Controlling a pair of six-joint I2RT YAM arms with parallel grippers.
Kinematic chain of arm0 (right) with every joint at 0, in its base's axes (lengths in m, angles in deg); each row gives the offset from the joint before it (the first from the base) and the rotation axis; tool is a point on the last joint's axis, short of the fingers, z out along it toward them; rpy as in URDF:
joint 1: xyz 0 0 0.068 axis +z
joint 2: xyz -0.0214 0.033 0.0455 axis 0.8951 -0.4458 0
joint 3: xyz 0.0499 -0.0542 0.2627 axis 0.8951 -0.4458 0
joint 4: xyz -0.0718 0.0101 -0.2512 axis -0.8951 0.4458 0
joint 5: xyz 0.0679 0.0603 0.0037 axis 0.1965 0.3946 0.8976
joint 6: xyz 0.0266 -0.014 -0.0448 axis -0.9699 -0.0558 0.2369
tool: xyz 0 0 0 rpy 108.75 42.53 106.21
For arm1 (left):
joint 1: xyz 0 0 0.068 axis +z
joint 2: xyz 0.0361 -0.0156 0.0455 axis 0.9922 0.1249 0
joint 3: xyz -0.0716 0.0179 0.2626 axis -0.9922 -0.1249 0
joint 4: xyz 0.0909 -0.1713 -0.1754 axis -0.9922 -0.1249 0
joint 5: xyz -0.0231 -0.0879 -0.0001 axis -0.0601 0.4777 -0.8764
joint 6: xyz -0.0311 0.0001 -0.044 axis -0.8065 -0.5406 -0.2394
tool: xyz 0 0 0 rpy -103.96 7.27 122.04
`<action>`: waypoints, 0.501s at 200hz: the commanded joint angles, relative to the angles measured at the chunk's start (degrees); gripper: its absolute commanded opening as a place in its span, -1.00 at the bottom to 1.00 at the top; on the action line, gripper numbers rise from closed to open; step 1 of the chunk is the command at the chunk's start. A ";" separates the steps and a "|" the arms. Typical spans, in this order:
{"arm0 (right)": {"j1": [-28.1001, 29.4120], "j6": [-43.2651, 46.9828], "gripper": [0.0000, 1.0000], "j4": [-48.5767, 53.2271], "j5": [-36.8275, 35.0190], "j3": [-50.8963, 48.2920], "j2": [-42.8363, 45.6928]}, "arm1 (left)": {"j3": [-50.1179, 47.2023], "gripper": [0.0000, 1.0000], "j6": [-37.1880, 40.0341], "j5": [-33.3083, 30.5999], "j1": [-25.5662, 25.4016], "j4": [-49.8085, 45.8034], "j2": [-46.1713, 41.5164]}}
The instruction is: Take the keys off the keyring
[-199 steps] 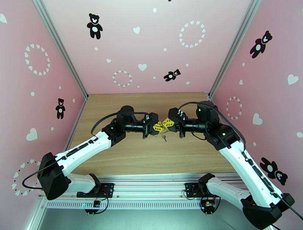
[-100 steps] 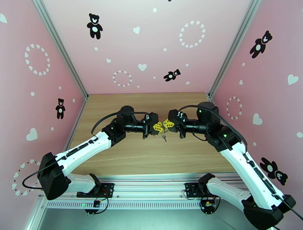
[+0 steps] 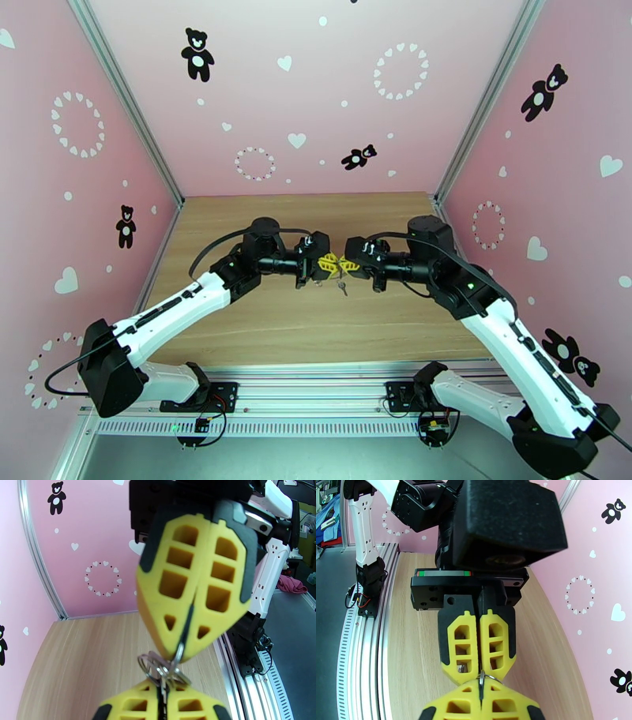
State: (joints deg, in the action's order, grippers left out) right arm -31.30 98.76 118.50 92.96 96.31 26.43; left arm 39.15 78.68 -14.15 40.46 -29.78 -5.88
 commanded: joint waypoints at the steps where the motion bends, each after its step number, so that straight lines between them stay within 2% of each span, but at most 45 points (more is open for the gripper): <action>1: 1.25 1.37 -1.00 2.00 -2.05 1.70 0.64 | 3.07 -1.00 0.24 -0.87 0.87 -0.32 -0.48; 67: 3.20 3.56 -1.00 3.04 -7.76 1.18 0.63 | 5.65 -1.00 0.27 -1.12 1.24 -1.24 0.32; 100: 3.24 1.94 -1.00 2.08 -10.06 -0.01 2.81 | 5.83 -1.00 -0.36 -4.52 2.39 -2.13 0.64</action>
State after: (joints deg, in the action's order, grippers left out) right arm -28.55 101.73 119.83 85.40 96.71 26.94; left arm 42.45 78.78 -15.94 41.61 -32.53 -5.79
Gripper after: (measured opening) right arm 0.028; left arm 0.092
